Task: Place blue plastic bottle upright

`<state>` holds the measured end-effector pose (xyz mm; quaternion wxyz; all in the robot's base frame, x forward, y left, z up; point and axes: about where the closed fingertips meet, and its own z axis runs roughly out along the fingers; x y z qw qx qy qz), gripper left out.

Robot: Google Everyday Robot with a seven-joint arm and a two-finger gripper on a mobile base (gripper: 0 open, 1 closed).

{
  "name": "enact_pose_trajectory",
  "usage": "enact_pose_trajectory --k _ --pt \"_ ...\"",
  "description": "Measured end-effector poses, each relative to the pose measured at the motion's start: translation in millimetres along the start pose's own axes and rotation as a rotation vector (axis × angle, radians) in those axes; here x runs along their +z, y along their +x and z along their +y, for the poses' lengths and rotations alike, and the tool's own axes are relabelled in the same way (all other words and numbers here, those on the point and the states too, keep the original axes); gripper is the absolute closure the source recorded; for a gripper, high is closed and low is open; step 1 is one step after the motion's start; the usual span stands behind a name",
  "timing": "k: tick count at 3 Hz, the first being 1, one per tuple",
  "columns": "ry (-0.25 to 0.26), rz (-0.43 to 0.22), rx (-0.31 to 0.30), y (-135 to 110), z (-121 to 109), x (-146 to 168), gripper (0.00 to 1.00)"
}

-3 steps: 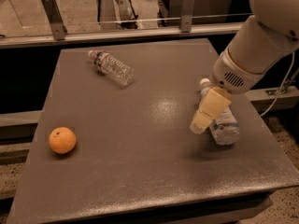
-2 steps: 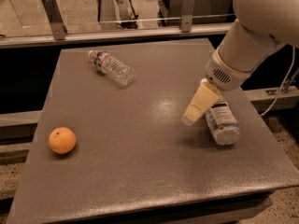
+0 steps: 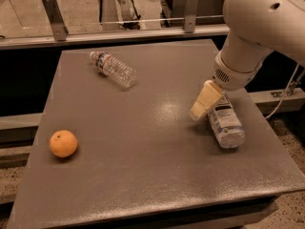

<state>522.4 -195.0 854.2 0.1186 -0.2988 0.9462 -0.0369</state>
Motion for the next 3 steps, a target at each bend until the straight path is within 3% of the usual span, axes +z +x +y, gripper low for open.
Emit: enact_pose_trajectory --k 1,3 --pt "0.039 0.055 0.076 2.3 -4.4 12.5 0.0" --pt "0.079 0.103 0.19 1.0 -3.1 21.9 0.39"
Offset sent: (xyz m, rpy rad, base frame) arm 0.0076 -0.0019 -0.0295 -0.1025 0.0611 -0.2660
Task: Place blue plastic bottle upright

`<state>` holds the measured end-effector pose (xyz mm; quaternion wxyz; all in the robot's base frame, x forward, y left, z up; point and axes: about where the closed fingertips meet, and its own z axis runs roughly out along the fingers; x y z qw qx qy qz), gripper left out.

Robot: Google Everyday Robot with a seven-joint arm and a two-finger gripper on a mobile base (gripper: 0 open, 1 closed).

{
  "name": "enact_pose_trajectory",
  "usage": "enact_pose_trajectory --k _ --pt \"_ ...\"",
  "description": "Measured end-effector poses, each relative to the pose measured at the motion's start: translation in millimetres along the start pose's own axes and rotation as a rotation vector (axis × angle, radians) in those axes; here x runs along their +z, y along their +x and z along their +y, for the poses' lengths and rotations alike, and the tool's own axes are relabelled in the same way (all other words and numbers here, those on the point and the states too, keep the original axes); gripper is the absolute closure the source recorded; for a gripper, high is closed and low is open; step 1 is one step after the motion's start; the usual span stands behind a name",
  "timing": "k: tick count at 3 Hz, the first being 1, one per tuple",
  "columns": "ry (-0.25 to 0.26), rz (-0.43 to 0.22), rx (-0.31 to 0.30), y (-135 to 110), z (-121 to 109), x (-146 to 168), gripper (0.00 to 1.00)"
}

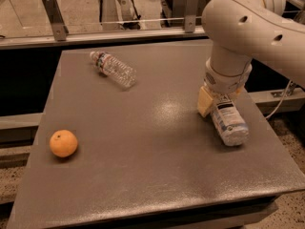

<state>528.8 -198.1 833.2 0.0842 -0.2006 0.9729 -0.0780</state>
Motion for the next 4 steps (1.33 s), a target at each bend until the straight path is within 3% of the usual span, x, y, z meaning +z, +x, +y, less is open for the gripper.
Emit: enact_pose_trajectory --k 1,2,3,4 --pt "-0.014 -0.034 0.013 -3.2 1.4 -8.2 0.64" --pt "-0.053 -0.088 -0.013 -9.6 8.1 -20.3 0.86" --pt "-0.132 -0.193 -0.084 -19.7 18.9 -34.9 1.0" --pt "-0.237 -0.334 -0.155 -27.6 29.6 -53.3 1.0"
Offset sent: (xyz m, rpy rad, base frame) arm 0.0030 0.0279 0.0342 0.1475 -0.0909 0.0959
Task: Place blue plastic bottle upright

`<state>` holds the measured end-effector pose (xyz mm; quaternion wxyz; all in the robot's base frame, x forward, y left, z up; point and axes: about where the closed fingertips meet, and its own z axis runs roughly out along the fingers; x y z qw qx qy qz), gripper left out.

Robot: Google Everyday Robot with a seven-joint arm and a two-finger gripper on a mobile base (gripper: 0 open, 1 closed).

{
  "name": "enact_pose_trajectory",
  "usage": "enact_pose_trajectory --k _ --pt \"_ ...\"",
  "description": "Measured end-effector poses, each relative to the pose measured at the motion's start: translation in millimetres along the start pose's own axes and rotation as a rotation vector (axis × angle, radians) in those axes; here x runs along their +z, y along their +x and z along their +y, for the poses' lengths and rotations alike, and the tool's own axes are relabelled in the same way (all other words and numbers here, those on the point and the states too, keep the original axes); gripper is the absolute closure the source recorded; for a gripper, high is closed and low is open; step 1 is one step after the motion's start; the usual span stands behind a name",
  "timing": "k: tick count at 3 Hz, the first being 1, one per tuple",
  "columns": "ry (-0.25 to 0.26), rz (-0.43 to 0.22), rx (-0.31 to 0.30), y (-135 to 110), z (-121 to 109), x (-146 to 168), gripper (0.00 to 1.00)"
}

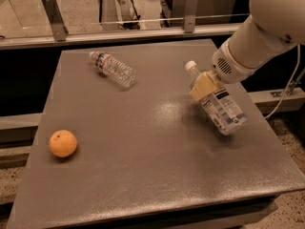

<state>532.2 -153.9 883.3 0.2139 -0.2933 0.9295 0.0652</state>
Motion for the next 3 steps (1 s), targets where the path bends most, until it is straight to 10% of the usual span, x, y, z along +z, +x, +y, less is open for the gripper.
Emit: enact_pose_trajectory --k 3 --pt "-0.457 -0.589 -0.099 -34.3 29.9 -45.6 1.0"
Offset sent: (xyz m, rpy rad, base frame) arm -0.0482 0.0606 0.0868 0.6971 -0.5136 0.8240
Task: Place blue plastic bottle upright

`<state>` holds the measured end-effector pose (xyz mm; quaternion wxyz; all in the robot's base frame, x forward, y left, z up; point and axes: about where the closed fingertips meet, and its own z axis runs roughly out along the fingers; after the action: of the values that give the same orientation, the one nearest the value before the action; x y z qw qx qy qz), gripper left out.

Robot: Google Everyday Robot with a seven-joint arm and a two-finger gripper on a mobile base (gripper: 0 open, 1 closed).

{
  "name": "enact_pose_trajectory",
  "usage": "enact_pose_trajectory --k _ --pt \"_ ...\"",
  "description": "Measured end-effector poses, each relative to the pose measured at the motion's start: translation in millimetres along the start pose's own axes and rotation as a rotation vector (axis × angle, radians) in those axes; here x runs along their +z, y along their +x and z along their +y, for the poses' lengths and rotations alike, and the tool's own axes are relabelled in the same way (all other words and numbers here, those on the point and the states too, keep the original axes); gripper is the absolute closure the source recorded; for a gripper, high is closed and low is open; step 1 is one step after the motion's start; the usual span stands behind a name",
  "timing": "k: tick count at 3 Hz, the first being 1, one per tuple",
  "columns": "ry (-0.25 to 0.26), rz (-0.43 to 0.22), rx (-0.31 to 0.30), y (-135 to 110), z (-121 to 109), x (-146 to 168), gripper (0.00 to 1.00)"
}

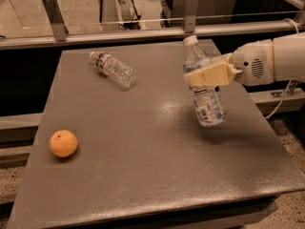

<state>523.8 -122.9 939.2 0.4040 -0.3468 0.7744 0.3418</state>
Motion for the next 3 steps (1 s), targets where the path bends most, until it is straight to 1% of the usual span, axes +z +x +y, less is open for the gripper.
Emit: enact_pose_trajectory --k 1,2,3 --pt "-0.083 -0.076 -0.08 -20.1 27.8 7.1 1.0" --pt "-0.083 -0.072 -0.084 -20.3 28.3 8.5 1.0" --pt "-0.1 -0.13 -0.155 -33.9 38.6 8.5 1.0"
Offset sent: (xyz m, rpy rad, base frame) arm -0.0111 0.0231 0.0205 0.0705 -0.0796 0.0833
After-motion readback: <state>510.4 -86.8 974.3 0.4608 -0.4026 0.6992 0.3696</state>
